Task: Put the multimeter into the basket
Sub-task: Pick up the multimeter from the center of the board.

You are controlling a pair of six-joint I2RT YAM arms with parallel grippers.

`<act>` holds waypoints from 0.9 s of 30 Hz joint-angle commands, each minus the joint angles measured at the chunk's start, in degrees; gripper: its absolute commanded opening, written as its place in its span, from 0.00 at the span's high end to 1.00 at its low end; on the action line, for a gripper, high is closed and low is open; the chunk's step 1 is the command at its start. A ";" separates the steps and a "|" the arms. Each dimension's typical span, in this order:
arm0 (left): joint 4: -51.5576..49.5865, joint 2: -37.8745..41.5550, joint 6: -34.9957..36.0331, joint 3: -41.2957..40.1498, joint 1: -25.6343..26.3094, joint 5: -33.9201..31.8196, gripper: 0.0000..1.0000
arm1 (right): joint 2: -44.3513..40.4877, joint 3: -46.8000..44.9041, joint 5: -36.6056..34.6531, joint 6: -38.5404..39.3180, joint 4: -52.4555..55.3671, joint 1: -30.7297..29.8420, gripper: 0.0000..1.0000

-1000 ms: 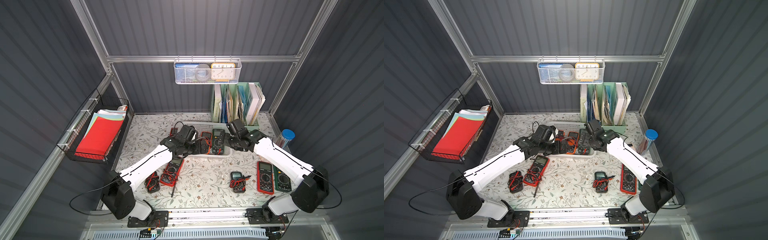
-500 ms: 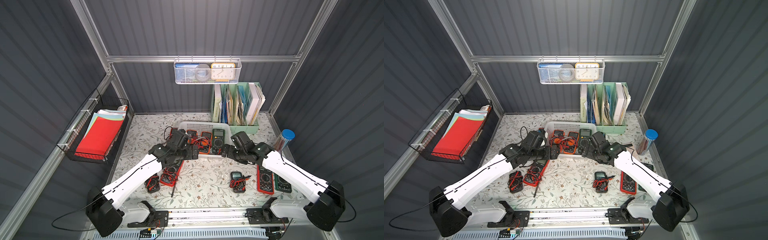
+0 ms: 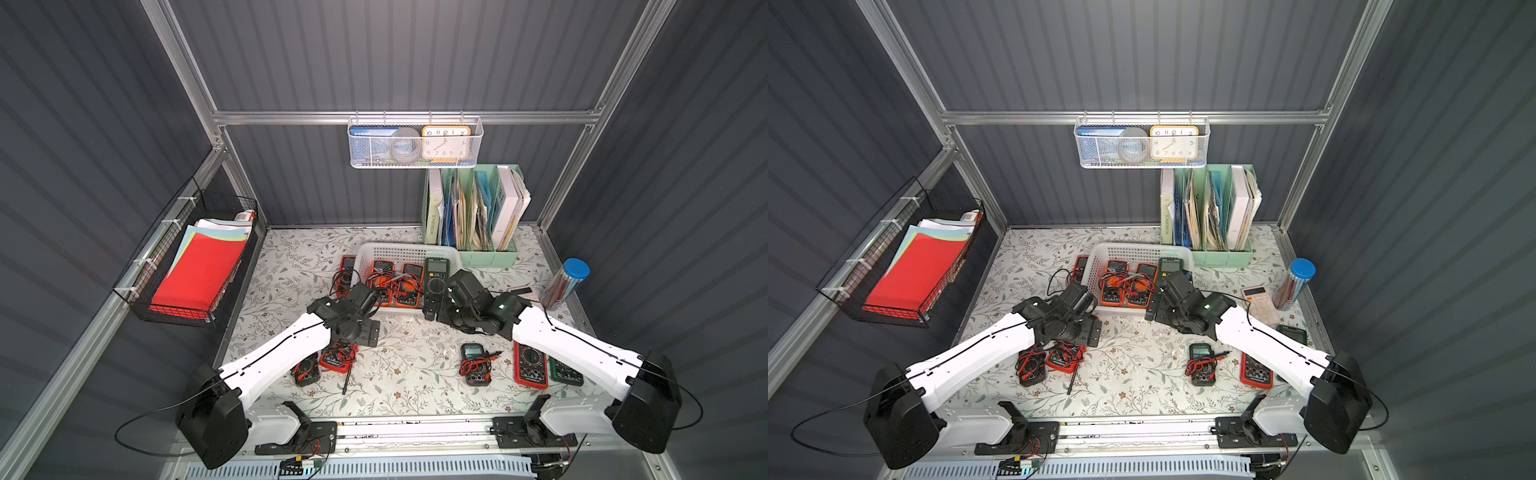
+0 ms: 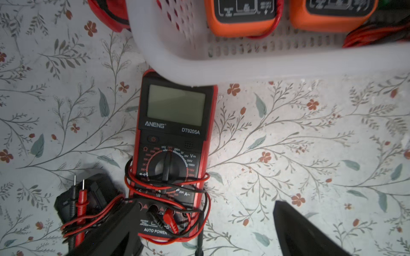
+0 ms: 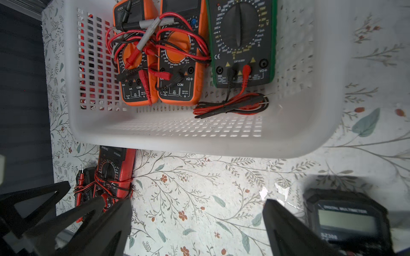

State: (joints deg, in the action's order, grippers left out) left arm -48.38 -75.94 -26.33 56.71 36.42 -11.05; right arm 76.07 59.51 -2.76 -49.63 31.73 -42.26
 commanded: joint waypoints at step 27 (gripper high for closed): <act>4.92 -11.66 6.94 -6.71 -11.11 13.82 0.01 | -2.84 -1.35 -1.72 -0.32 -2.30 -0.73 0.02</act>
State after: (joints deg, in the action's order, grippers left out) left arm -39.90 -86.61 -21.37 53.30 25.52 -1.85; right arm 74.08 58.46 -3.49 -50.48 28.64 -42.81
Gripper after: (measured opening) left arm 0.992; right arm 0.985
